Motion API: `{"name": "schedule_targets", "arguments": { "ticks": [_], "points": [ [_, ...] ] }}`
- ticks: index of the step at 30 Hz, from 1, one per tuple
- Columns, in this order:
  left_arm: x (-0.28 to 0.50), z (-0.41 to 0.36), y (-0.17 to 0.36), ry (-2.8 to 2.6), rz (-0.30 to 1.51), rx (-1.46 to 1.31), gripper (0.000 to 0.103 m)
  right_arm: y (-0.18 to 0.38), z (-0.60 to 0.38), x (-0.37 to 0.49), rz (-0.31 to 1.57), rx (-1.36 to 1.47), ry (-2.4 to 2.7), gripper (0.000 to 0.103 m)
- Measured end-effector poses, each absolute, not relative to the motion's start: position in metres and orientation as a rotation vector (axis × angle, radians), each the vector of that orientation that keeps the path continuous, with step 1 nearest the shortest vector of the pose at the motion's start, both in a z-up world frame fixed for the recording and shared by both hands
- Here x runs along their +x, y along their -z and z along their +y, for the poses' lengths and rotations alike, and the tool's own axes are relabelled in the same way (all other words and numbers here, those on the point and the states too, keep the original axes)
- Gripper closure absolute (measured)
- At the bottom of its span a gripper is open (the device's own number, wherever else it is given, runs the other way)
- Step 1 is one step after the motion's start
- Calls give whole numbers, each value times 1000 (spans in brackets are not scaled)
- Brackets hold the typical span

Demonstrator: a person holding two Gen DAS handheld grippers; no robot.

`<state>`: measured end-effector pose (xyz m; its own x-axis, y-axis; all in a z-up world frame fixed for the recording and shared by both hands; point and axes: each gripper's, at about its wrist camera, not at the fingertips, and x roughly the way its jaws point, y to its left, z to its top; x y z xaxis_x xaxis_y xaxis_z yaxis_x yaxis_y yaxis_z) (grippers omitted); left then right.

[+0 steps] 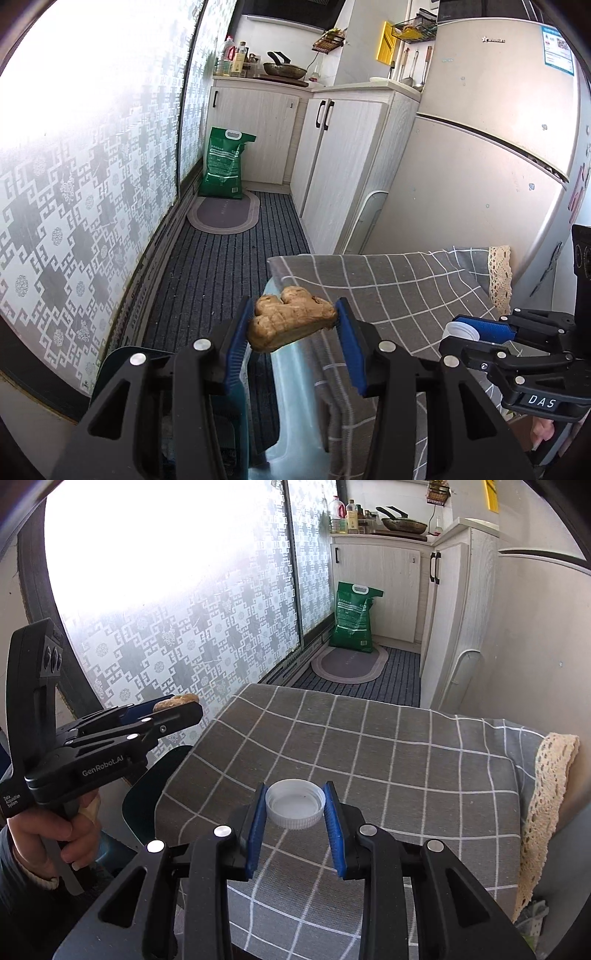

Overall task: Collect trash
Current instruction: 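Carry the ginger in the left tool and the cap in the right tool over the teal bin, then open the left tool over the bin to drop the ginger piece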

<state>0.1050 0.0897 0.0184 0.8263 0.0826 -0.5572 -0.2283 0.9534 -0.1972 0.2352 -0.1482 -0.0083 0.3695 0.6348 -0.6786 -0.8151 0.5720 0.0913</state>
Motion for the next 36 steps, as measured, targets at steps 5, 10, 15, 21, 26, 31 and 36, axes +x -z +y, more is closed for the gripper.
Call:
{"name": "schedule_targets", "arguments": {
  "ticks": [5, 10, 15, 21, 26, 31, 36],
  "points": [
    [91, 114, -18, -195, 577, -274, 55, 4, -123, 223, 728, -308, -968, 73],
    [78, 137, -8, -213, 604, -280, 55, 0, -97, 209, 714, -334, -994, 73],
    [68, 163, 12, -225, 652, -333, 55, -5, -74, 197, 701, -356, -1018, 73],
    [59, 180, 39, -234, 722, -360, 55, -10, -47, 186, 690, -377, -1046, 73],
    [53, 189, 64, -243, 791, -345, 55, -10, -26, 176, 692, -399, -1071, 73],
    [48, 202, 88, -248, 861, -352, 55, -9, -9, 169, 698, -417, -1091, 73],
    [44, 214, 109, -232, 941, -400, 55, -7, 8, 160, 707, -435, -1108, 73]
  ]
}}
